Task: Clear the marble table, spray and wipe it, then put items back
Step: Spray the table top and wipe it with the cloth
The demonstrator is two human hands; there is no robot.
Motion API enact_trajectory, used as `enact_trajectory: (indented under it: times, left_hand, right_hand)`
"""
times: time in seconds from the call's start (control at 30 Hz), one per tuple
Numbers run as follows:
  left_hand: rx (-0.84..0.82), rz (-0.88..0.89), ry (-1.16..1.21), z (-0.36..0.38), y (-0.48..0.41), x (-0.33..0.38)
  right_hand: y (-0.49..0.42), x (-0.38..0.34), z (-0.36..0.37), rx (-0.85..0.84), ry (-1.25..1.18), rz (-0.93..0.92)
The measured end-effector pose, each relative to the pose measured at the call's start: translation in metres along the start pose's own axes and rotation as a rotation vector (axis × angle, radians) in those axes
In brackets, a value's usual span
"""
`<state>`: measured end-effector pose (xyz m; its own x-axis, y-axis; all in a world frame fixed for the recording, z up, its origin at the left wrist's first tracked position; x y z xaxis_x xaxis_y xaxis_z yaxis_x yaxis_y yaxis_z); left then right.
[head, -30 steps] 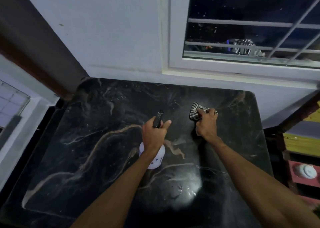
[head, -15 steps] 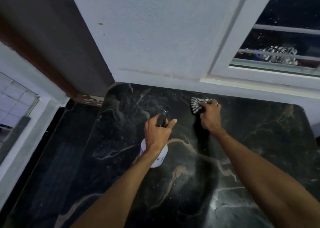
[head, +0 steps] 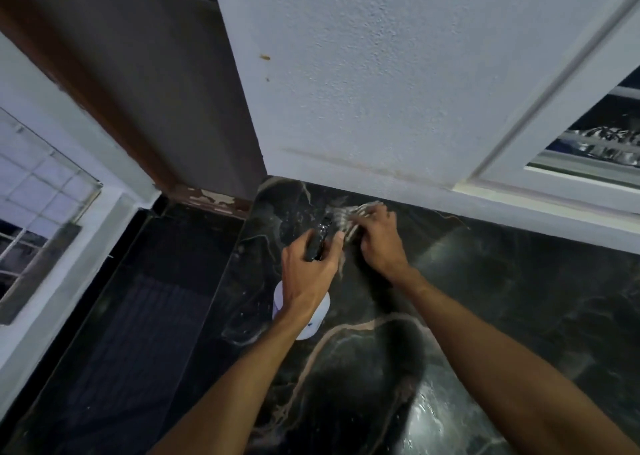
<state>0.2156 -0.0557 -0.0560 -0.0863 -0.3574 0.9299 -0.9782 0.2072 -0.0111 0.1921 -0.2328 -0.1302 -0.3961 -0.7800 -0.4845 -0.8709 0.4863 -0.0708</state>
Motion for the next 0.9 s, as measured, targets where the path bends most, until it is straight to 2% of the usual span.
enact_trajectory:
  times: [0.07,0.1,0.2,0.23,0.27,0.33,0.37,0.4,0.5,0.53,0.57,0.67,0.7,0.73,0.83,0.87,0.9]
  left_hand:
    - [0.032,0.023,0.019,-0.005,-0.004,-0.004]
    - [0.043,0.032,0.023,-0.007,-0.006,-0.004]
    - [0.063,0.045,0.009,-0.010,-0.010,-0.003]
    - [0.064,0.051,0.007,-0.010,-0.011,-0.003]
    - [0.061,0.062,0.003,-0.010,-0.010,-0.003]
    - [0.053,0.084,-0.003,-0.011,-0.007,-0.006]
    - [0.047,0.087,-0.007,-0.011,-0.004,-0.008]
    - [0.032,0.088,-0.007,-0.011,-0.001,-0.008]
    - [-0.012,0.082,-0.017,0.002,0.017,-0.001]
    - [-0.029,0.076,-0.034,0.009,0.025,0.001]
    - [-0.045,0.072,-0.044,0.017,0.034,0.004]
    - [-0.086,0.061,-0.052,0.041,0.065,0.015]
    - [-0.099,0.070,-0.059,0.049,0.075,0.019]
    - [-0.114,0.084,-0.063,0.059,0.086,0.022]
    - [-0.148,0.105,-0.077,0.086,0.120,0.031]
    - [-0.160,0.107,-0.083,0.095,0.132,0.032]
    - [-0.170,0.113,-0.086,0.102,0.143,0.033]
  right_hand:
    - [-0.021,-0.004,0.002,0.043,-0.021,0.227]
    - [-0.024,-0.020,0.008,0.018,-0.001,0.180]
    - [-0.008,-0.062,0.032,-0.184,-0.020,-0.235]
    - [-0.006,-0.060,0.031,-0.209,-0.002,-0.295]
    - [-0.009,-0.052,0.025,-0.178,0.001,-0.258]
    - [-0.016,-0.021,0.011,-0.022,0.002,0.027]
    - [-0.008,-0.012,0.005,0.009,0.011,0.106]
    - [0.007,-0.010,0.001,0.005,0.036,0.081]
    - [0.077,-0.005,-0.010,-0.166,0.051,-0.311]
    - [0.093,0.011,-0.019,-0.184,0.059,-0.361]
    - [0.100,0.030,-0.031,-0.149,0.075,-0.313]
    - [0.106,0.102,-0.075,0.098,0.018,0.287]
    - [0.113,0.113,-0.084,0.130,0.011,0.383]
    - [0.123,0.114,-0.088,0.104,0.027,0.344]
    - [0.173,0.117,-0.089,-0.096,0.023,-0.079]
    - [0.186,0.130,-0.096,-0.098,0.013,-0.103]
    - [0.193,0.149,-0.106,-0.038,-0.011,-0.004]
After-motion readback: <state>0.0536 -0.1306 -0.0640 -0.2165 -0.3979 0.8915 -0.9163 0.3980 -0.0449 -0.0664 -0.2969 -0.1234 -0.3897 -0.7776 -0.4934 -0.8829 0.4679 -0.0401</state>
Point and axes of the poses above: each hand's wrist, its own y-axis away from the middle knuckle, its own z-axis out of the palm, x = y × z, the point moved 2 cm from there along -y, towards the middle knuckle, and after that the axes turned 6 degrees about x, right-handed, at the moved point
